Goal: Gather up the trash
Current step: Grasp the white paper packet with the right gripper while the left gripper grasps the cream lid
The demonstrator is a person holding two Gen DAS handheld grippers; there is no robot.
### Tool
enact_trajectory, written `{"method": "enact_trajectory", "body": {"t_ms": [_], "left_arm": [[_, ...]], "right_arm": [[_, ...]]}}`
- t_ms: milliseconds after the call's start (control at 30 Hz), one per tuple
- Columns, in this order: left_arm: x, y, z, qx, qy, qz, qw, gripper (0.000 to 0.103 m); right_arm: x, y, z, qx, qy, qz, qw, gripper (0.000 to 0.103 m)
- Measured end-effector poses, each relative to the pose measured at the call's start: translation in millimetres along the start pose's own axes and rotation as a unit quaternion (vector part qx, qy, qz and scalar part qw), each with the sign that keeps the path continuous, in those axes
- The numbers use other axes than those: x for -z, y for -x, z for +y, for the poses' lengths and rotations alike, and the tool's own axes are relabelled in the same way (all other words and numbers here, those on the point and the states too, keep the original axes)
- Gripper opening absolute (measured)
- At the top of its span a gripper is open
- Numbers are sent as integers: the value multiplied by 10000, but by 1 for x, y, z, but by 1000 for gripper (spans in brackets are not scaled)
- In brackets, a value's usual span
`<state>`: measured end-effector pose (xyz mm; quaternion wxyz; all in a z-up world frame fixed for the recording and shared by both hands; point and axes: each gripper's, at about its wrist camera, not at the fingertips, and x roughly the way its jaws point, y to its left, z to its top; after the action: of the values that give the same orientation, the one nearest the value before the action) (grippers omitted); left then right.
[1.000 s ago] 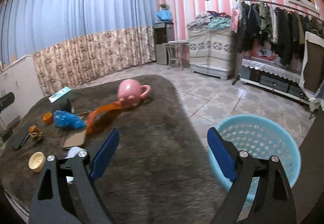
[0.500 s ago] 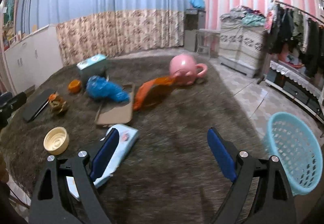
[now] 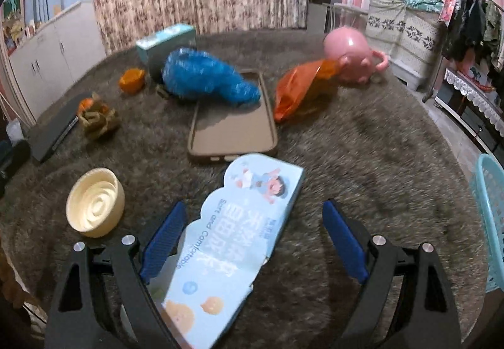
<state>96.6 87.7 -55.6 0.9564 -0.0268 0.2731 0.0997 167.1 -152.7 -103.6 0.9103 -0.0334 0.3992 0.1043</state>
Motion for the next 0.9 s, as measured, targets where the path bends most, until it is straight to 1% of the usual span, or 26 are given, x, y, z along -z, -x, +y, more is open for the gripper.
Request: {"method": "enact_trajectory", "body": {"t_ms": [33,67,100,133,167,200,267,367,533,600,700,833,900], "left_arm": [[1,-1,1,2,18,22,10000,97],[2,-3,2,13,48,53,10000,97],[3,-5,1,28,80,87,9999,97],[4,-6,1,50,101,117,9999,97],[5,-8,0,80,123,152,9998,97],[7,-9,-2,123,136,192,9996,97],[10,-11,-9,182,107,244,9995,97],[13,-13,-20,270,19,319,9991,97],[20,-18,-44,525,-105,543,9971,97],[22,-20,-54,633,-195,607,9960,97],[24,-24,-67,688,-351,685,9947,97],[22,-36,-78,830,-316,875,9922,97],[21,-42,-83,844,-266,970,9913,96]], "right_arm": [[1,-1,-1,-69,-23,36,10000,85],[1,-1,-2,-154,-44,49,9999,76],[1,-2,-4,-274,-62,80,9996,71],[1,-2,-4,-287,-45,79,9995,66],[2,-1,-5,-274,16,51,9996,57],[2,1,-6,-279,49,32,9996,54],[0,5,-13,-379,-2,-25,9993,38],[-2,13,-25,-528,-115,-118,9985,27],[-3,19,-33,-634,-130,-242,9976,20],[-5,25,-37,-597,-106,-360,9975,18],[-8,35,-48,-553,-200,-520,9969,14],[-9,42,-71,-534,-485,-646,9953,11],[-9,45,-80,-520,-587,-697,9945,10]]}}
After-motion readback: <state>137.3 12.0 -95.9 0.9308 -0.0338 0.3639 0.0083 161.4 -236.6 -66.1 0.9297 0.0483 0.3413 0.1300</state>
